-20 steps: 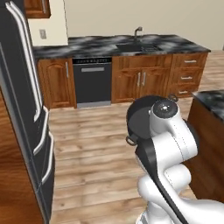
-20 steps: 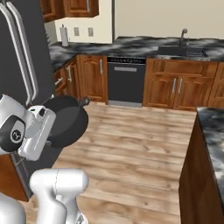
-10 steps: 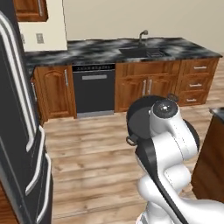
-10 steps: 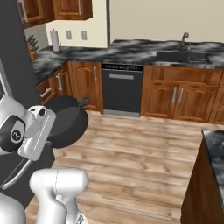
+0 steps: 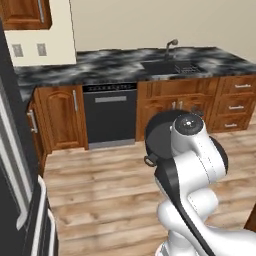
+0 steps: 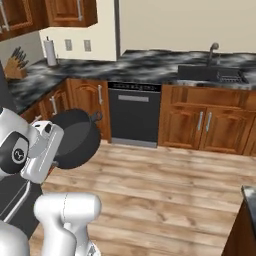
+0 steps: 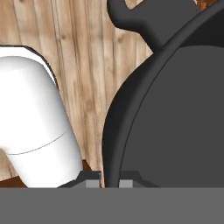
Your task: Move the pot and pan from the stove into the sink.
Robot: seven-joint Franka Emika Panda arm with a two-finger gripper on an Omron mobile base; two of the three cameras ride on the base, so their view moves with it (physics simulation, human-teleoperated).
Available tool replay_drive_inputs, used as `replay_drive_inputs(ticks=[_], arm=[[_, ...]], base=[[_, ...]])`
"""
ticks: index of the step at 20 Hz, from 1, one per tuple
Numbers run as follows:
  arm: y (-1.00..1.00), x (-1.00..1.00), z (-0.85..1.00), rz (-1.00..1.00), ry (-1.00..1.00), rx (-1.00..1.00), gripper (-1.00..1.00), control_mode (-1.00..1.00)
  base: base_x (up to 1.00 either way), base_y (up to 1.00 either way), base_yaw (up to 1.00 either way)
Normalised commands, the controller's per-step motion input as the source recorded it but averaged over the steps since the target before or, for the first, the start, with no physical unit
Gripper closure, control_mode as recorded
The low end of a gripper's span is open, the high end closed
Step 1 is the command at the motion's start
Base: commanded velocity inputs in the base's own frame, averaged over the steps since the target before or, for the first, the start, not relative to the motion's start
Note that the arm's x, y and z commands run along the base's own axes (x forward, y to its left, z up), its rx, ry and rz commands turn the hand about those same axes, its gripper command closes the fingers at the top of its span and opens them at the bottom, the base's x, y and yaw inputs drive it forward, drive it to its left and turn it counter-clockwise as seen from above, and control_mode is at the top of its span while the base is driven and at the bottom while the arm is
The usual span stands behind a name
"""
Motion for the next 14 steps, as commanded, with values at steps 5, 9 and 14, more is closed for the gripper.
replay_drive_inputs(ticks=[5, 9, 14], arm=[[0.0, 0.0, 0.0, 0.0, 0.0, 0.0, 1.0, 1.0], [0.0, 0.0, 0.0, 0.0, 0.0, 0.0, 1.0, 1.0], [0.0, 0.0, 0.0, 0.0, 0.0, 0.0, 1.0, 1.0]], base=[[0.92, 0.23, -0.01], [0.93, 0.24, -0.02], [0.94, 0.23, -0.01]])
